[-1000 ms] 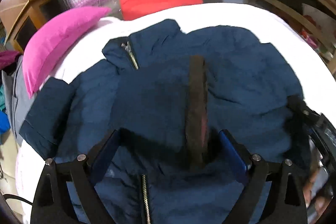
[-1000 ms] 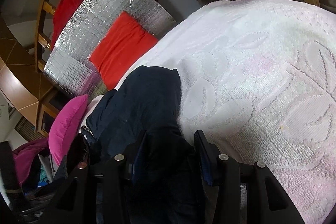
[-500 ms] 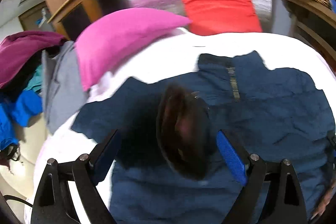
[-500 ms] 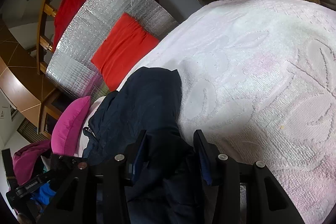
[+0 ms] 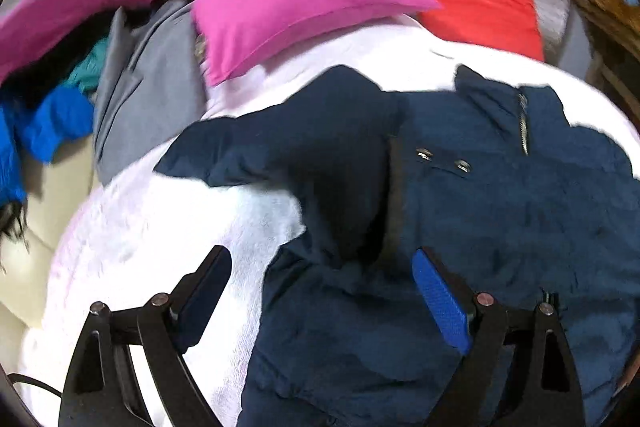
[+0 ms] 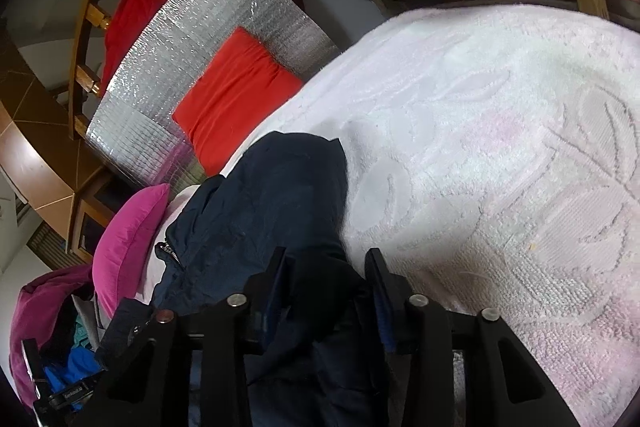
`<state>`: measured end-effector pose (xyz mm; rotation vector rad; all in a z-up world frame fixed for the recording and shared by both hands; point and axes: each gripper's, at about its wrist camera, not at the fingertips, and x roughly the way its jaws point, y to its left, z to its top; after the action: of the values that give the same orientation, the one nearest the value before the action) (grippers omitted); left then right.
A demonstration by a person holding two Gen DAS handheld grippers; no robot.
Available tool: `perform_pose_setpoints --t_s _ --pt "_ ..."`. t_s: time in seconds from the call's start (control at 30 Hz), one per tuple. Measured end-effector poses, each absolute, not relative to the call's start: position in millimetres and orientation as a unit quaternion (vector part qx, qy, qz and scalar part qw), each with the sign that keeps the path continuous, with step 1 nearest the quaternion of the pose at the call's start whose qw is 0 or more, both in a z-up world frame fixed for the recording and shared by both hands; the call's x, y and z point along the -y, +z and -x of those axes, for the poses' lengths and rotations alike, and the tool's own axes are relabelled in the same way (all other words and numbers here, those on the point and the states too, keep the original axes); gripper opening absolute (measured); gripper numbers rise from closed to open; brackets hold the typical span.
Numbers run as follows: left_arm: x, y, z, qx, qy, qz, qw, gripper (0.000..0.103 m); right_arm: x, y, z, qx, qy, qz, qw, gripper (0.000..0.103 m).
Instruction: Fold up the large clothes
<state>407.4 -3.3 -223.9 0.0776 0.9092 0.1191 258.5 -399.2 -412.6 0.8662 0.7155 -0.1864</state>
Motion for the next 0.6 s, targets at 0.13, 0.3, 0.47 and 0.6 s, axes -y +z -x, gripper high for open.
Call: perform_pose_setpoints --t_s 0.13,0.3,0.47,0.6 --pt "-32 -217 -403 -0.431 0.064 0.022 0.900 0.092 402 -415 -259 -0.347 -0.093 -0.416 0.836 0.044" --pt "-99 -214 -408 -0.449 0.061 0.146 0.879 0.092 407 -406 -248 -0.329 -0.124 -0.421 0.836 0.069" --pt "-141 -222 -422 -0.464 0.053 0.226 0.855 0.092 415 -381 -216 -0.280 -0.166 -0.430 0.842 0.072" --pt "-159 -233 -438 -0.468 0.045 0.284 0.836 0.092 401 -360 -200 -0.271 -0.138 -0.416 0.857 0.072"
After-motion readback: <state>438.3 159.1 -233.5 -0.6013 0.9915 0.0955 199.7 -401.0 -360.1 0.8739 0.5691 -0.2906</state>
